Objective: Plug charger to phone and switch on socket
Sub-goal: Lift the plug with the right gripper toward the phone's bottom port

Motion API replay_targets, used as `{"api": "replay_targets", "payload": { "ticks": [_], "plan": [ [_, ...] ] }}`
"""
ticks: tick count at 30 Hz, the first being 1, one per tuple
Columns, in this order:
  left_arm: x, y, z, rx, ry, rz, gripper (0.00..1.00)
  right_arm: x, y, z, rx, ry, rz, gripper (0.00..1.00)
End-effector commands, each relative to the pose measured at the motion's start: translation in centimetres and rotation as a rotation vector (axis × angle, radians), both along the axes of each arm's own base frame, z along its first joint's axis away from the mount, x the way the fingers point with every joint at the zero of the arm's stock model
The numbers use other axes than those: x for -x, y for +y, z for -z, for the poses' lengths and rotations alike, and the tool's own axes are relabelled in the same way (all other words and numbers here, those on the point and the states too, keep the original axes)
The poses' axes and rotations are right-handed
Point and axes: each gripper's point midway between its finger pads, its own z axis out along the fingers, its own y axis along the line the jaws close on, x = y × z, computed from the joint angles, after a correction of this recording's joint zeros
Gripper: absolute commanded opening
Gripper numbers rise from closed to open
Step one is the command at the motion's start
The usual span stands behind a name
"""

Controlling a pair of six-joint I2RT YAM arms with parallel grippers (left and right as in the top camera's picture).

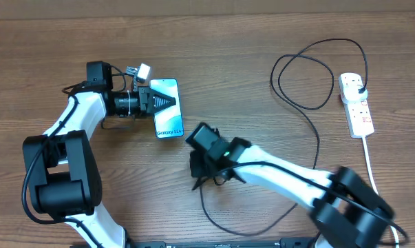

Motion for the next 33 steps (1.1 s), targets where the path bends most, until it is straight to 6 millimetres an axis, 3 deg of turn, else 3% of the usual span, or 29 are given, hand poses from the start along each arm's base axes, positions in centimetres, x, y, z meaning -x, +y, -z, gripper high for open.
{"api": "replay_targets", "payload": {
  "ticks": [1, 4, 11, 23, 33],
  "plan": [
    [0.5, 0.8, -3.0, 0.163, -0.03, 0.006, 0.04, 1.8, 2.9, -5.5, -0.233, -0.026, -0.234, 0.04],
    [0.9, 1.6, -3.5, 0.201, -0.025, -0.007, 0.04, 3.1, 4.3, -7.1, -0.331, -0.046, -0.37, 0.04],
    [2.2, 2.4, -5.2, 0.292, -0.107, -0.011, 0.04, 4.1, 6.4, -6.8, -0.434, -0.117, -0.412, 0.04],
    [1.7, 2.5, -4.9, 0.258, -0.176, -0.001, 0.04, 2.2, 6.6, -6.8, -0.44, -0.229, -0.367, 0.04],
    [1.0, 2.6, -4.5, 0.212, -0.252, 0.011, 0.04, -0.4, 5.9, -6.4, -0.369, -0.292, -0.226, 0.04]
  ]
}}
